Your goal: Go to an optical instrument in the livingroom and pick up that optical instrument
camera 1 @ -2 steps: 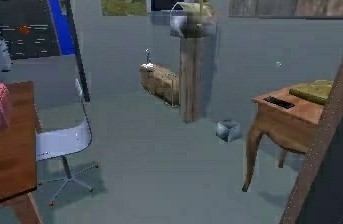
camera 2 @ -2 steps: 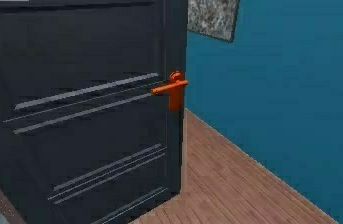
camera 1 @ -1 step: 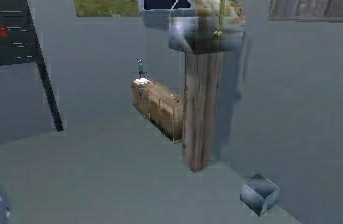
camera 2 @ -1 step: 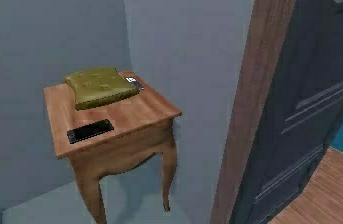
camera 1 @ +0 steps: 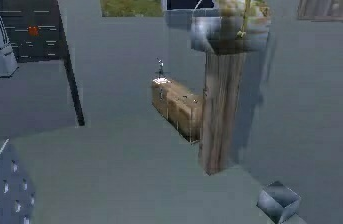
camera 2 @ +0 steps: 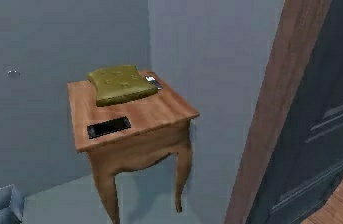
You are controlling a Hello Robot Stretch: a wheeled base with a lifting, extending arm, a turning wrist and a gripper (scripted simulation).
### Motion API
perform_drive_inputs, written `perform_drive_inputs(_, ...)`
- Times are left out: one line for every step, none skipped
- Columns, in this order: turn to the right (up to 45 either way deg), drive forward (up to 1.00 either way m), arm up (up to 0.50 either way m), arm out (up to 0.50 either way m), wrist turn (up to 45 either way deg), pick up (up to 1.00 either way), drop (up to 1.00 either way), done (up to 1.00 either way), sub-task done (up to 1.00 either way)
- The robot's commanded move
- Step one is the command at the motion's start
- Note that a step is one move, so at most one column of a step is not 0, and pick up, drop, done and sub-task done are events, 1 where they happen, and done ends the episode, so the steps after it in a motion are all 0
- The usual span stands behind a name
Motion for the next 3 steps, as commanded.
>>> perform_drive_inputs(0.0,0.55,0.0,0.0,0.0,0.0,0.0,0.0,0.0)
perform_drive_inputs(-27.0,0.0,0.0,0.0,0.0,0.0,0.0,0.0,0.0)
perform_drive_inputs(0.0,0.75,0.0,0.0,0.0,0.0,0.0,0.0,0.0)
